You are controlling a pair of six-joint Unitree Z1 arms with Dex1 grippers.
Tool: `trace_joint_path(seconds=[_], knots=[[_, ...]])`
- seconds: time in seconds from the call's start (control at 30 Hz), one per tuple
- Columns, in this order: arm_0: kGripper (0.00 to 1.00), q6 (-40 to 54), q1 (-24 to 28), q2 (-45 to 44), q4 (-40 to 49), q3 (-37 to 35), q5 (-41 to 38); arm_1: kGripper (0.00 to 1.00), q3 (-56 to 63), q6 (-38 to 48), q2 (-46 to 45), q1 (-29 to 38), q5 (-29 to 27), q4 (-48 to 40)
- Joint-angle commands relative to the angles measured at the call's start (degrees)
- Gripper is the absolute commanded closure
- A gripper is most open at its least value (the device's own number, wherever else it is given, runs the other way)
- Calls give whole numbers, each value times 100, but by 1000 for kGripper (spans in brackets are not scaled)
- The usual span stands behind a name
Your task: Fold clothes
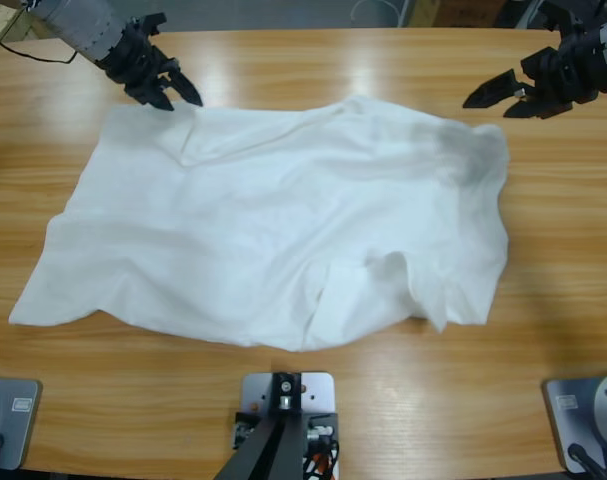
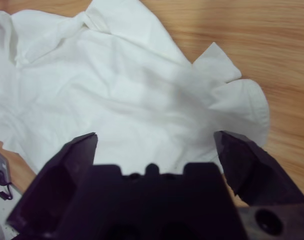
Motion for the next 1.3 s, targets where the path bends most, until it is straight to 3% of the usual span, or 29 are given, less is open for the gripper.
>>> trace_joint_path(seconds=[0.03, 0.3, 0.37, 0.47, 0.67, 1.17, 1.3], knots=[[391, 5, -401, 554, 774, -711, 1807, 50, 185, 63, -18, -106, -49, -94], [393, -117, -987, 819, 897, -1368, 2368, 50, 188, 63, -22, -106, -30, -105], [477, -379, -1018, 1000, 962, -1588, 2485, 50, 195, 63, -36, -106, -26, -105], [520, -510, -1074, 1229, 1305, -1899, 2670, 50, 208, 63, -64, -106, -21, -105], [524, -560, -1176, 1491, 1576, -2028, 3190, 50, 239, 63, -104, -106, -21, -114], [524, -560, -1314, 1723, 1808, -2165, 3306, 50, 241, 63, -78, -106, -12, -149], [566, -568, -1314, 1761, 1820, -2165, 3414, 50, 241, 63, -78, -104, -12, -152]])
